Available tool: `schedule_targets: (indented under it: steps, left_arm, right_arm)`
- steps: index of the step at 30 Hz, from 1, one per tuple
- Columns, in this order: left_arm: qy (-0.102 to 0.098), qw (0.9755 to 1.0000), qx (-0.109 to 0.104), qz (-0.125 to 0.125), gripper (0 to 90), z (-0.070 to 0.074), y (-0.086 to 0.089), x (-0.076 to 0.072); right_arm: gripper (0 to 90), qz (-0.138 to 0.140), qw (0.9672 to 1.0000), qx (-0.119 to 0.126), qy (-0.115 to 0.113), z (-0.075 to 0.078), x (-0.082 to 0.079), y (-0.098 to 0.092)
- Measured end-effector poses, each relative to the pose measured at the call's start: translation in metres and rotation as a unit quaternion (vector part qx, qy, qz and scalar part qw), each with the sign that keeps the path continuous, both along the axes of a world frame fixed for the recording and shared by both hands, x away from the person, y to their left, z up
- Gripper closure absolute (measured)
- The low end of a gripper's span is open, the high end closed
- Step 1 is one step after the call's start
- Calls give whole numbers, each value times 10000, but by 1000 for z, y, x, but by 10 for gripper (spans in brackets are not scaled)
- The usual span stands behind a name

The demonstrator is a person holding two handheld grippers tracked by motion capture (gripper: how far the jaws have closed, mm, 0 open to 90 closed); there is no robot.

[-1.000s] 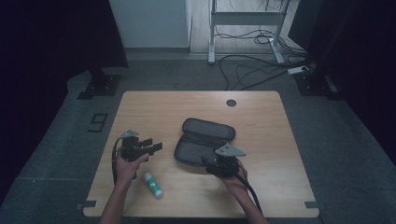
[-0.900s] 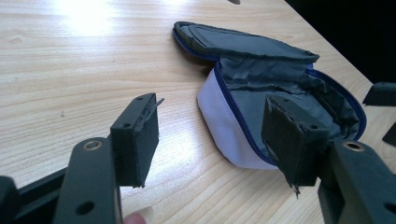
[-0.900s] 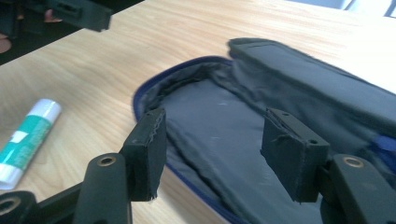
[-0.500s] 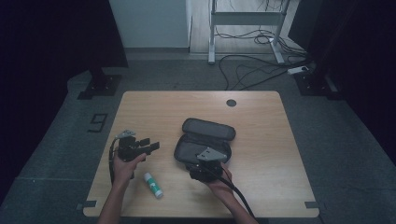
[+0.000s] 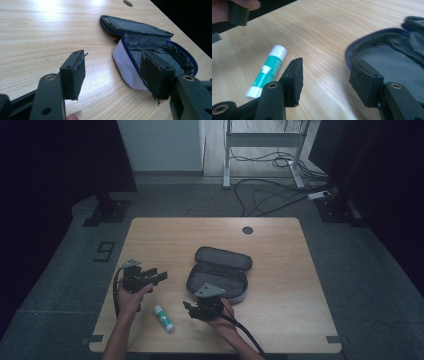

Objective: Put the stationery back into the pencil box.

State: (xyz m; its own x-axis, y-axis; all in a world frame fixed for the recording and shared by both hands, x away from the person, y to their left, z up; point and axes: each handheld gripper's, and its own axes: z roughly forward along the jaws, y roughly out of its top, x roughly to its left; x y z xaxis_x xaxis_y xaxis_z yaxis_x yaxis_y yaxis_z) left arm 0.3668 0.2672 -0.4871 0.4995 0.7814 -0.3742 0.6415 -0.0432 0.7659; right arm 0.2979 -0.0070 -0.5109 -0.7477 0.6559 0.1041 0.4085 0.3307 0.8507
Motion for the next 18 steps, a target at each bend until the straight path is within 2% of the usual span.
schedule_targets:
  steps: [6,12,18]
  left_arm:
    - [63,10000,50,-11,372,-3,-1,1]
    - [92,9999,79,-11,372,-5,-2,1]
    - [111,9998,125,-48,373,-6,-3,1]
  right_arm:
    - [439,122,9996,219,125,-8,-1,17]
    - [440,194,9994,178,228,-15,-3,28]
    - [440,279,9992,108,247,-15,-5,36]
